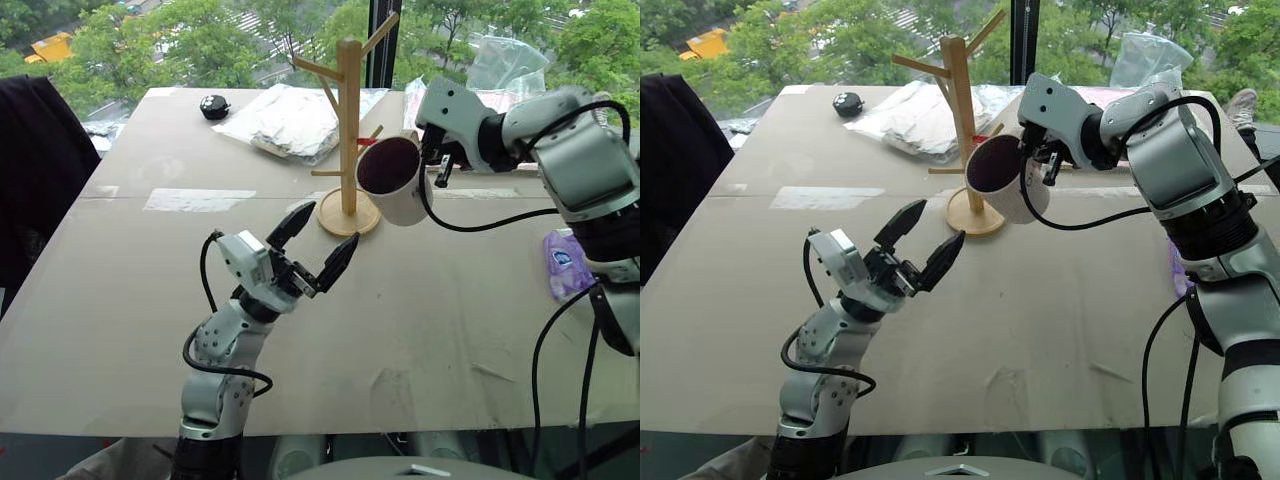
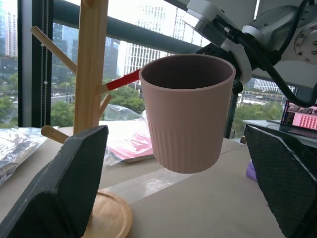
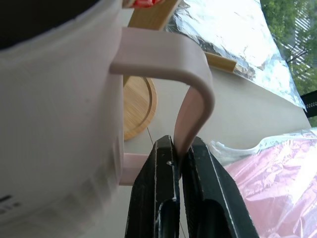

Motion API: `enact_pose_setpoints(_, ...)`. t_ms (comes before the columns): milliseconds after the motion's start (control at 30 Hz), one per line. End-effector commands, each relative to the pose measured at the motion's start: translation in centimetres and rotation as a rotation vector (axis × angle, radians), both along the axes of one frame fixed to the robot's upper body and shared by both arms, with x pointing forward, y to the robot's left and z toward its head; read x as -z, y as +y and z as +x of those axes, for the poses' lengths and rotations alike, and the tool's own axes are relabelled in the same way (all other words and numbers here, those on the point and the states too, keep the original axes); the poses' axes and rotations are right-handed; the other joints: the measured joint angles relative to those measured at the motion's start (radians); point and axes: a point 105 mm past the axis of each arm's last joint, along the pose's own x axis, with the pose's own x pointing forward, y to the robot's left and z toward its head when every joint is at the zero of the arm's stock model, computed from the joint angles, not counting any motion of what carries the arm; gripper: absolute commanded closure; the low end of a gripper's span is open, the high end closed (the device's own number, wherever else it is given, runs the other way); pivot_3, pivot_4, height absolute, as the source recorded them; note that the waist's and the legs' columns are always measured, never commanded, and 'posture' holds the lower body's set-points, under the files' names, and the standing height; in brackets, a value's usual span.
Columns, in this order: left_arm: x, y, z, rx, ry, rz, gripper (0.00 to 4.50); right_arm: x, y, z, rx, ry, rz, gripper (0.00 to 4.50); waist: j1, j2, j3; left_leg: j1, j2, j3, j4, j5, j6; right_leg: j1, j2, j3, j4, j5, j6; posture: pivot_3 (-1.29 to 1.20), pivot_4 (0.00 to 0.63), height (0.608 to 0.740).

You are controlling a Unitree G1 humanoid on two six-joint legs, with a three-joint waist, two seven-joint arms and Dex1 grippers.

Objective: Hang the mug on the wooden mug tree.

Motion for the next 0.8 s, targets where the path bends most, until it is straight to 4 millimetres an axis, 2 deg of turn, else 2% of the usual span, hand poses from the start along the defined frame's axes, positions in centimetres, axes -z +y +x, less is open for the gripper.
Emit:
enact_pose_setpoints(33, -1.4, 0.2, -0.6, -0.019, -0.056, -0.013, 0.0, -2.2, 1.3, -0.5, -0.044, -0.075, -0.004, 4.46, 0.001, 0.0, 0.0, 0.0, 0.0, 0.0, 0.0, 0.0, 0.0, 0.0, 0.0, 0.0, 0.0, 0.0, 0.0, 0.0, 0.15, 0.74)
enact_pose_setpoints(267, -1.5, 0.4, -0.1, -0.041, -0.044, -0.015, 0.0, -2.5, 2.7, -0.3, -0.051, -0.091, -0.002, 4.46, 0.0, 0.0, 0.0, 0.0, 0.0, 0.0, 0.0, 0.0, 0.0, 0.0, 0.0, 0.0, 0.0, 0.0, 0.0, 0.0, 0.15, 0.74)
enact_pose_setpoints(467, -1.8, 0.2, 0.2, -0.04, -0.046, -0.018, 0.0, -2.4, 2.9, 0.5, -0.027, -0.106, -0.015, 4.46, 0.0, 0.0, 0.0, -0.001, 0.0, 0.001, 0.0, 0.0, 0.0, -0.001, 0.0, -0.001, 0.0, 0.0, 0.0, 0.0, 0.15, 0.74)
enact_pose_setpoints(500, -1.8, 0.2, 0.2, -0.04, -0.046, -0.018, 0.0, -2.5, 2.9, 0.6, -0.023, -0.107, -0.012, 3.91, 0.0, 0.0, 0.0, -0.001, 0.0, 0.001, 0.0, 0.0, 0.0, -0.001, 0.0, -0.001, 0.0, 0.0, 0.0, 0.0, 0.15, 0.74)
enact_pose_setpoints(533, -1.8, 0.2, 0.2, -0.041, -0.045, -0.018, 0.0, -2.7, 2.9, 0.7, -0.015, -0.108, 0.003, 3.68, 0.0, 0.0, 0.0, -0.001, 0.0, 0.001, 0.0, 0.0, 0.0, -0.001, 0.0, -0.001, 0.0, 0.0, 0.0, 0.0, 0.15, 0.74)
enact_pose_setpoints(600, -1.7, 0.3, 0.1, -0.042, -0.043, -0.018, 0.0, -3.1, 3.0, 0.8, 0.001, -0.107, 0.038, 2.79, 0.0, 0.0, 0.0, -0.001, 0.0, 0.001, 0.0, 0.0, 0.0, -0.001, 0.0, -0.001, 0.0, 0.0, 0.0, 0.0, 0.15, 0.74)
enact_pose_setpoints(667, -1.4, 0.1, 0.0, -0.033, -0.043, 0.001, 0.0, -3.6, 2.8, 0.9, 0.024, -0.106, 0.079, 1.74, 0.0, 0.0, 0.0, -0.002, 0.0, 0.001, 0.0, 0.0, 0.0, -0.001, 0.0, -0.002, 0.0, 0.0, 0.0, 0.0, 0.15, 0.74)
enact_pose_setpoints(767, -0.9, -0.2, -0.4, -0.015, -0.041, 0.024, 0.0, -4.2, 1.9, 1.3, 0.102, -0.083, 0.197, 0.32, 0.0, 0.0, 0.0, -0.003, 0.0, 0.001, 0.0, 0.0, 0.0, -0.002, 0.0, -0.002, 0.0, 0.0, 0.001, 0.0, 0.15, 0.74)
enact_pose_setpoints(800, -0.8, -0.2, -0.4, -0.016, -0.039, 0.019, 0.0, -4.1, 1.3, 1.4, 0.132, -0.062, 0.238, 0.03, 0.0, 0.0, 0.0, -0.004, 0.0, 0.001, 0.0, 0.0, 0.0, -0.003, 0.0, -0.002, 0.0, 0.001, 0.001, 0.0, 0.15, 0.74)
